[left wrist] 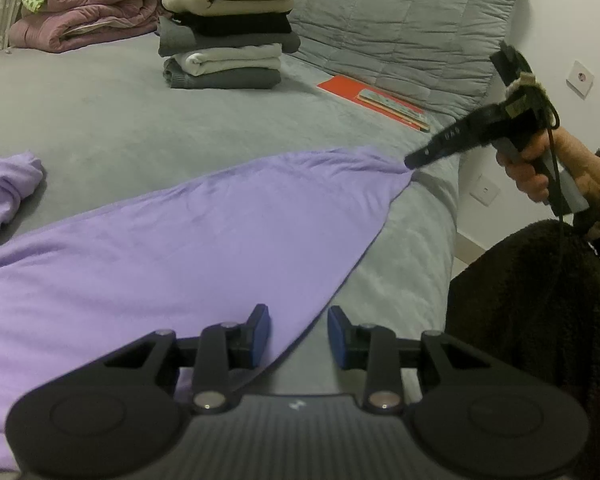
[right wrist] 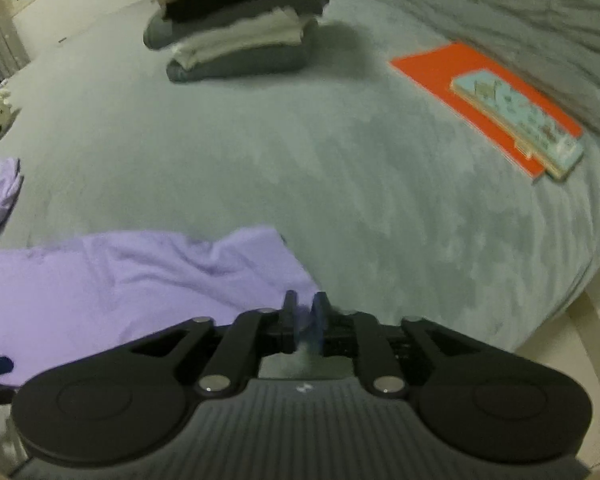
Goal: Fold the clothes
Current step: 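Hold the shirt with both grippers and smooth it flat on the bed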
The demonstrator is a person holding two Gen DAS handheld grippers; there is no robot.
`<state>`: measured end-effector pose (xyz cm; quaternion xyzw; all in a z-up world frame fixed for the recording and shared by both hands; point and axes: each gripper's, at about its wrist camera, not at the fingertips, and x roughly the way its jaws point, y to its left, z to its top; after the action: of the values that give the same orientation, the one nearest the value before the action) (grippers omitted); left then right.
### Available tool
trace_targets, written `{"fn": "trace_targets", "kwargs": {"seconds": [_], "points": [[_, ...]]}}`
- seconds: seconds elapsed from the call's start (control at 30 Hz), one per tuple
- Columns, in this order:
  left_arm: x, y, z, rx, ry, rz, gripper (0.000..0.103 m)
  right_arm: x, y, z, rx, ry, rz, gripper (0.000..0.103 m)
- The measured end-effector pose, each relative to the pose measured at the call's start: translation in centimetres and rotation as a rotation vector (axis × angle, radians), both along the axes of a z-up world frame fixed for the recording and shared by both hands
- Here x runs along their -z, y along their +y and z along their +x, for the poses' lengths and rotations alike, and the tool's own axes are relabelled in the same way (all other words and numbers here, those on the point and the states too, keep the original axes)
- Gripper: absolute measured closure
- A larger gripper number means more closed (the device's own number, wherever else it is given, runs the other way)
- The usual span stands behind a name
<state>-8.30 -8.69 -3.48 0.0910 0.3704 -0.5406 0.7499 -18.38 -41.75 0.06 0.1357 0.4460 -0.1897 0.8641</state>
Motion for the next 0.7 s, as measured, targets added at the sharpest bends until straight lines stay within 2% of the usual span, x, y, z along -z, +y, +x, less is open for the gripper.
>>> {"fn": "trace_targets", "kwargs": {"seconds": [0.03,0.1,0.47,0.5,0.6,0.7], "points": [[-0.1,0.0,0.0,-0.001,0.002,-0.002,0.069,0.1,0.0,0.4,-0.006,-0.001,0.0,0.073],[-0.1,0.1,0.2,-0.008,0.006,-0.009,0.069,0.2,0.0,1.3,-0.019,-0.004,0.0,0.067],[-0.1,0.2,0.4,-0.014,0.015,-0.013,0.069,0.9,-0.1,5.8,-0.088,-0.016,-0.001,0.067],[-0.1,0.2,0.5,-0.014,0.016,-0.013,0.069,1.3,0.1,5.9,-0.094,-0.002,-0.004,0.07],[-0.1,0.3,0.5,-0.012,0.017,-0.014,0.069,2.0,0.8,5.8,-0.122,0.011,-0.038,0.098],[-0.1,0.3,0.5,-0.012,0.016,-0.014,0.069,1.7,1.1,5.1,-0.114,-0.031,-0.072,0.099]]}}
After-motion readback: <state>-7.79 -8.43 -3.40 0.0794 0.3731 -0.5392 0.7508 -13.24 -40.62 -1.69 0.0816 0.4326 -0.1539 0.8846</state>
